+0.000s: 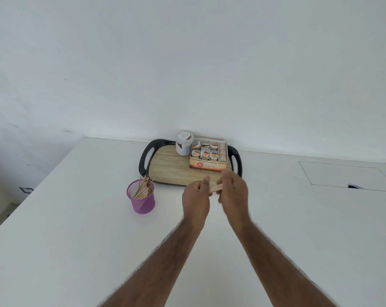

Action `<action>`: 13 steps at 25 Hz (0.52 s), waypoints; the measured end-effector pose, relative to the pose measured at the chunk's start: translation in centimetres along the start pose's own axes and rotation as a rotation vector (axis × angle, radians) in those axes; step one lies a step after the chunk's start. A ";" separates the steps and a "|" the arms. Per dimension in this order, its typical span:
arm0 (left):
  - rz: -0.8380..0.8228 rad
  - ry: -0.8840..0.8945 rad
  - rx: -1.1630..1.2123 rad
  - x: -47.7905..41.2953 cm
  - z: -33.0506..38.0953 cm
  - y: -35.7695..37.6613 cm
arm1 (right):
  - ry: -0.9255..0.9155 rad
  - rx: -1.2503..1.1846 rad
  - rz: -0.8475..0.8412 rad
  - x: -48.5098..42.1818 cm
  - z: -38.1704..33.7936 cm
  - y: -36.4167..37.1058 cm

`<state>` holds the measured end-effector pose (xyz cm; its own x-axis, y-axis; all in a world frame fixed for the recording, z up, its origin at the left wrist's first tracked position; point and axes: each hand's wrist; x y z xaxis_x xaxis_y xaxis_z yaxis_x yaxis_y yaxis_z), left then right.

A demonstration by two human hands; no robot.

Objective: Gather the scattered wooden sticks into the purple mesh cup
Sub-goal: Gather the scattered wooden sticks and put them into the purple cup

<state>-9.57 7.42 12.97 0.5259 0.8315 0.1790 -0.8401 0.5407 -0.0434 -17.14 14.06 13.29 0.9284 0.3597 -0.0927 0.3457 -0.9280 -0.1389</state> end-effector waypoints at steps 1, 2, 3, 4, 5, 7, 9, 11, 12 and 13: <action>0.006 0.021 0.024 0.0 0.0 0.0 | -0.006 0.101 -0.041 0.1 0.3 0.1; 0.007 0.034 0.028 -0.1 0.0 -0.1 | -0.011 0.166 -0.069 0.1 0.4 0.1; 0.008 0.044 0.014 -0.1 0.0 -0.2 | -0.015 0.186 -0.085 0.1 0.5 0.0; 0.009 0.044 0.000 -0.1 0.0 -0.3 | -0.022 0.197 -0.089 0.1 0.5 0.0; 0.000 0.026 0.000 -0.3 -0.1 -0.6 | -0.037 0.223 -0.093 0.2 0.5 -0.1; -0.072 -0.028 -0.002 -0.8 -0.2 -1.2 | -0.077 0.310 -0.131 0.4 0.4 -0.3; -0.133 -0.039 -0.067 -1.2 -0.4 -1.8 | -0.087 0.355 -0.227 0.4 0.2 -0.6; -0.101 -0.007 -0.098 -1.5 -0.4 -2.2 | -0.030 0.298 -0.331 0.1 -0.1 -1.1; -0.073 0.010 -0.106 -1.6 -0.5 -2.2 | 0.032 0.223 -0.353 -0.2 -0.3 -1.4; -0.044 0.021 -0.112 -1.7 -0.7 -2.3 | 0.101 0.129 -0.354 -0.4 -0.5 -1.8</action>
<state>-8.49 4.83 12.11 0.5660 0.8083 0.1622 -0.7965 0.5869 -0.1455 -18.11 15.55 14.13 0.7660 0.6379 0.0794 0.6328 -0.7264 -0.2682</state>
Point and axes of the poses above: each hand's wrist, its own x-axis away from the middle knuckle, its own y-axis out of the palm, z = x × y, and after that the axes turned 1 degree about -x, right-handed
